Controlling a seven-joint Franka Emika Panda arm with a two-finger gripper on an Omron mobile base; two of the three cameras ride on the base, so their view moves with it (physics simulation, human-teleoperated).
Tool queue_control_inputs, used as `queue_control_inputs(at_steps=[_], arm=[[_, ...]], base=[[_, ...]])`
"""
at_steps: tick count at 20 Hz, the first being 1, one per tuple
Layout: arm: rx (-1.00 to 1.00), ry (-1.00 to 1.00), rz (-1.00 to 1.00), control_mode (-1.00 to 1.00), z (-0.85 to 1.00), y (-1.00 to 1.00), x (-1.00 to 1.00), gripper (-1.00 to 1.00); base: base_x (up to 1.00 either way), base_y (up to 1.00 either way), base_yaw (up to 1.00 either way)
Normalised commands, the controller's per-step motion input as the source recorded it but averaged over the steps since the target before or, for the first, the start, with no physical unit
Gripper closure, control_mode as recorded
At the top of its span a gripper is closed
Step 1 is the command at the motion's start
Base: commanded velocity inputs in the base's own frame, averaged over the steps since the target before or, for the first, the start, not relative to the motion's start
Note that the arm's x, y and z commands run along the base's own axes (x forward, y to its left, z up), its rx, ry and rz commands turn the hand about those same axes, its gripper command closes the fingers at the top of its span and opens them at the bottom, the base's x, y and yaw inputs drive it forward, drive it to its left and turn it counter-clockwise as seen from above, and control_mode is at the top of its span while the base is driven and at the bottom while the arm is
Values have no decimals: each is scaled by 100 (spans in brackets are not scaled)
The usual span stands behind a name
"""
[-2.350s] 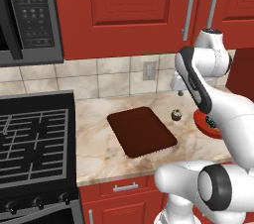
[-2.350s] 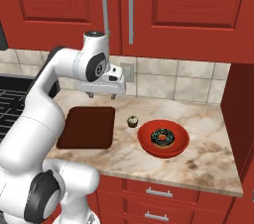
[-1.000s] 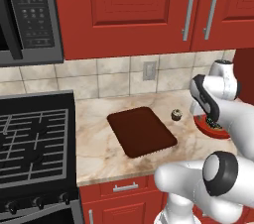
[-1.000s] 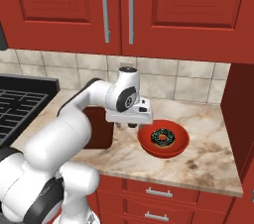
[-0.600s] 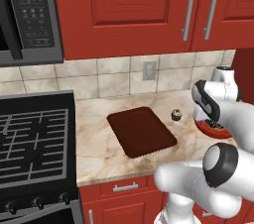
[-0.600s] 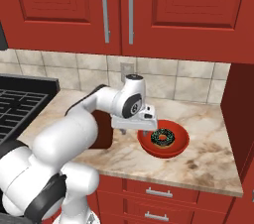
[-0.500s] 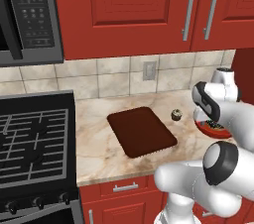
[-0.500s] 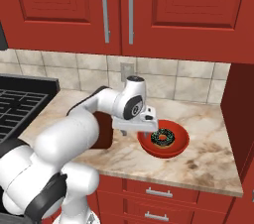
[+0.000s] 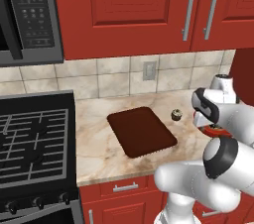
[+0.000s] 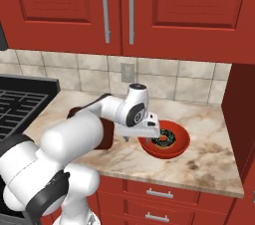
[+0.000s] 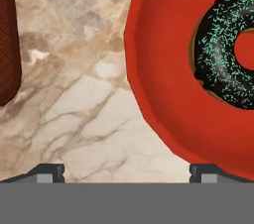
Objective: Place the bowl with donut and the cupcake onto the tray.
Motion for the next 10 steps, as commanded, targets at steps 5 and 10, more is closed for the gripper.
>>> queue_control_inputs(at_steps=[5,10], arm=[[0,1,3,-100,-21,-1,23,-100],[0,1,4,-100,-20,-4,23,-100]], base=[[0,0,0],[0,0,0]])
